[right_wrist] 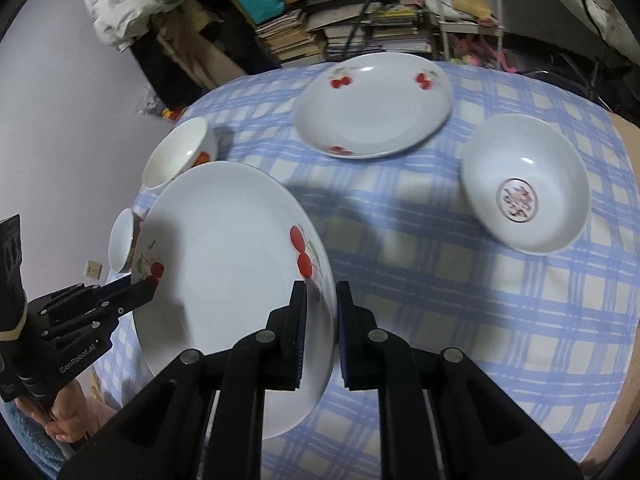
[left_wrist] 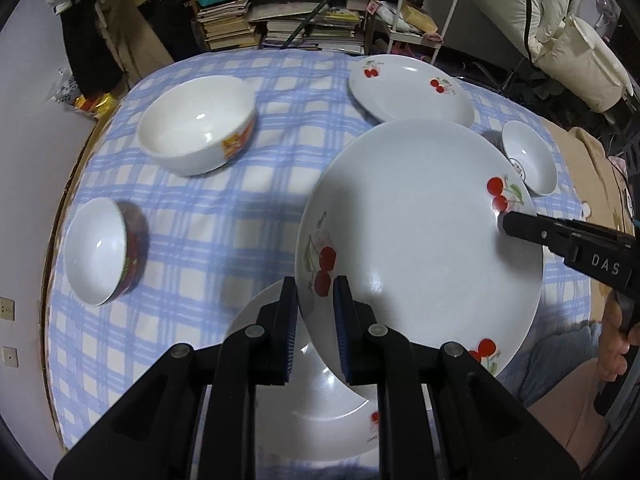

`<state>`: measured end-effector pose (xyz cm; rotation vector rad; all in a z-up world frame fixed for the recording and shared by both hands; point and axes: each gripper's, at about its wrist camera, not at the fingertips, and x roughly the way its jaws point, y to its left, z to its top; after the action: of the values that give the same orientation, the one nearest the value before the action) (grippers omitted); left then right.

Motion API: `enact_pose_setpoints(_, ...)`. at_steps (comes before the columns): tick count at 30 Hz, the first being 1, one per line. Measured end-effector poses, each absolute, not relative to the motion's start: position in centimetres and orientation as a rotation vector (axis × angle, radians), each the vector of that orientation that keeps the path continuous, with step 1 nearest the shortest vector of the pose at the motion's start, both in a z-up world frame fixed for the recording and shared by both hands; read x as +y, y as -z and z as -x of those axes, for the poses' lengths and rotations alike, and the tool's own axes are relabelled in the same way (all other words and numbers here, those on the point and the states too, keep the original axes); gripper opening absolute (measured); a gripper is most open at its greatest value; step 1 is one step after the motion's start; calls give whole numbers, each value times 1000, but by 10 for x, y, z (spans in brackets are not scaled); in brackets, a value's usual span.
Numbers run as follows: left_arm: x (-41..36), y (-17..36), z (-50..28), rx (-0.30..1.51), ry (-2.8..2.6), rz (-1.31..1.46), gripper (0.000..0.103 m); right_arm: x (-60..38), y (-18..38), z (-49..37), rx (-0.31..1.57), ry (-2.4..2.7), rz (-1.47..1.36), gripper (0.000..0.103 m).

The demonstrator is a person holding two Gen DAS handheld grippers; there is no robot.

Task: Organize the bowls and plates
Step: 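Lift the second cherry plate with both grippers and carry it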

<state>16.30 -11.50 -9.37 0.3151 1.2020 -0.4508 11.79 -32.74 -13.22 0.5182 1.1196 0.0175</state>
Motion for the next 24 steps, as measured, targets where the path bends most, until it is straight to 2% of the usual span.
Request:
enact_pose_setpoints(13, -51, 94, -141, 1218, 377, -242, 17, -271, 129, -120, 1132, -91, -454, 16)
enact_pose_setpoints(24, -22, 121, -121, 1285, 331, -177, 17, -237, 144, -114, 1175, -99, -378, 16)
